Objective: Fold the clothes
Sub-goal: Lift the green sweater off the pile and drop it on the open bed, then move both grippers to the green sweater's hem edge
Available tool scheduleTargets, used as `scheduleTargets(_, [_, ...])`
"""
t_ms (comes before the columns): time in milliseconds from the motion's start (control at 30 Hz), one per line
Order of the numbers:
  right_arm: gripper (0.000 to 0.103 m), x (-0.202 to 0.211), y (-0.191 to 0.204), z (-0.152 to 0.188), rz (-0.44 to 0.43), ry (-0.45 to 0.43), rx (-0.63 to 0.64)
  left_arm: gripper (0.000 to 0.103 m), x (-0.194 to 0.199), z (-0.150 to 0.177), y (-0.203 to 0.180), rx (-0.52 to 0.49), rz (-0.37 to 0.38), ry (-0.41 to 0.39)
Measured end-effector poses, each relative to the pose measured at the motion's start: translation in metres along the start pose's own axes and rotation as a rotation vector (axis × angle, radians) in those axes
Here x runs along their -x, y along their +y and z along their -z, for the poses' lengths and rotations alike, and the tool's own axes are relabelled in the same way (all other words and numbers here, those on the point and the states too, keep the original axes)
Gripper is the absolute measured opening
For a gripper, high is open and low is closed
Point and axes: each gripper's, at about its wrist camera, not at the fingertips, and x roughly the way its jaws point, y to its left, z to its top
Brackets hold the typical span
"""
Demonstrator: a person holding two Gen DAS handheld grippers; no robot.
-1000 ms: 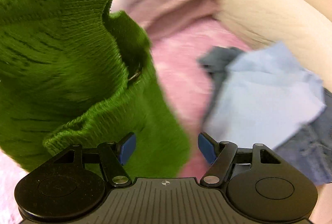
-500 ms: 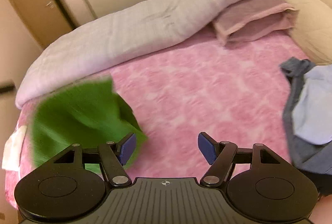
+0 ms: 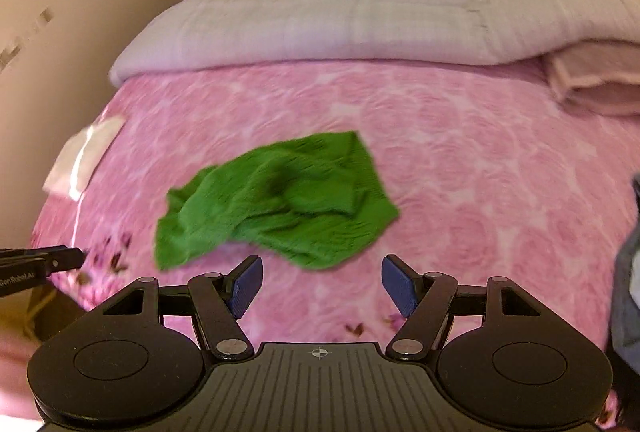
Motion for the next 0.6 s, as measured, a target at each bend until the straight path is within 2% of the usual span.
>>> scheduleTargets(200, [0.069, 0.007, -0.001, 0.043, -0.024, 0.042, 0.051, 0.022, 0.024, 0.05, 0.002, 0.064, -0.059, 0.025])
scheduleTargets(433, [0.069, 0.007, -0.003, 0.095, -0.044, 0.096, 0.062, 0.027, 0.047, 0.102, -0.024, 0.057, -0.096, 0.036])
scheduleTargets(600, [0.069, 0.025, -0.006, 0.104, -0.043, 0.091, 0.073, 0.029, 0.064, 0.127, -0.042, 0.038, -0.098, 0.024])
